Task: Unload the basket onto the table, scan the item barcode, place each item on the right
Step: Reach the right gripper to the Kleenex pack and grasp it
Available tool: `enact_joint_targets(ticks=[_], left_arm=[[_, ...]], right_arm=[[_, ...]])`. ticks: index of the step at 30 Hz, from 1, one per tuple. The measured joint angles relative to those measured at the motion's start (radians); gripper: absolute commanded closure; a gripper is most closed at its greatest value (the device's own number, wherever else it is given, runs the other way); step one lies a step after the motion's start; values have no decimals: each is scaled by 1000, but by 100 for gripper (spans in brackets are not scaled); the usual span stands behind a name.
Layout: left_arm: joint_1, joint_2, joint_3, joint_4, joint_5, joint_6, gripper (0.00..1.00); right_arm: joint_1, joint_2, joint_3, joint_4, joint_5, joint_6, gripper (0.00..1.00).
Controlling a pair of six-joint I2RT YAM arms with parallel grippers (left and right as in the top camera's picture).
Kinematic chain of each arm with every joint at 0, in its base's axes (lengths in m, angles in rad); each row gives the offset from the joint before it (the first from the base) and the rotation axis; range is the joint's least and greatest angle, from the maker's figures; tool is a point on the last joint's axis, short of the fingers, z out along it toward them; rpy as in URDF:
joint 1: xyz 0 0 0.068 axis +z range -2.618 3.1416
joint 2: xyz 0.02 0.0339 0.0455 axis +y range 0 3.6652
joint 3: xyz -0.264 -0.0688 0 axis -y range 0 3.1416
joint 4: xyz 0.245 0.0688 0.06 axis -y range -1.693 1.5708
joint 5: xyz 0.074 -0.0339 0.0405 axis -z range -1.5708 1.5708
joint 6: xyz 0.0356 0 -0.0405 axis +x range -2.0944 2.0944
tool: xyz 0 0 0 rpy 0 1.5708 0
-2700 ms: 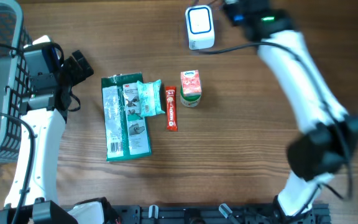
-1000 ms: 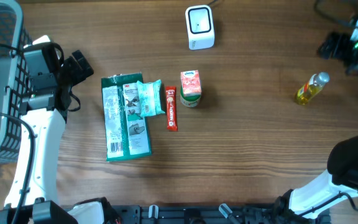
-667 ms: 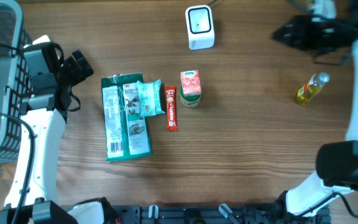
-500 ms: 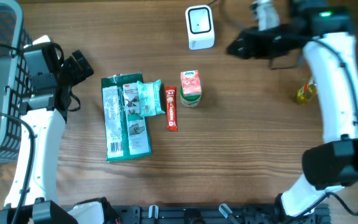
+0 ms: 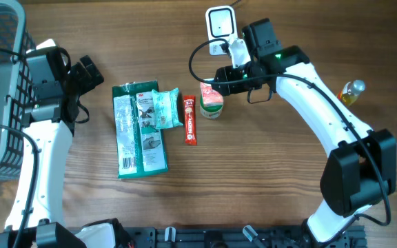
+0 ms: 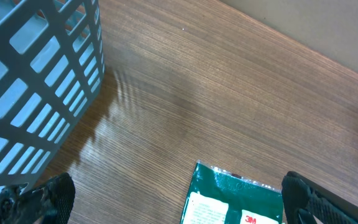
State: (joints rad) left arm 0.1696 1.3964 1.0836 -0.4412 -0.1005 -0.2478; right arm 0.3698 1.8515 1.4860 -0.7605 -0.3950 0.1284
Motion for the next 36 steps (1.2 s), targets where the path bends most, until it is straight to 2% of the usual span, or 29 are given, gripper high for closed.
enact_joint_targets(ticks=[1, 5, 9, 36], left_arm=[[0, 0, 0, 0, 0, 0, 0], [0, 0, 0, 0, 0, 0, 0], [0, 0, 0, 0, 0, 0, 0], [0, 0, 0, 0, 0, 0, 0]], right_arm=[[0, 0, -11, 8, 1, 2, 23], [0, 0, -29, 18, 4, 6, 41], [0, 0, -31, 15, 4, 10, 50], [1, 0, -79, 63, -24, 29, 52]])
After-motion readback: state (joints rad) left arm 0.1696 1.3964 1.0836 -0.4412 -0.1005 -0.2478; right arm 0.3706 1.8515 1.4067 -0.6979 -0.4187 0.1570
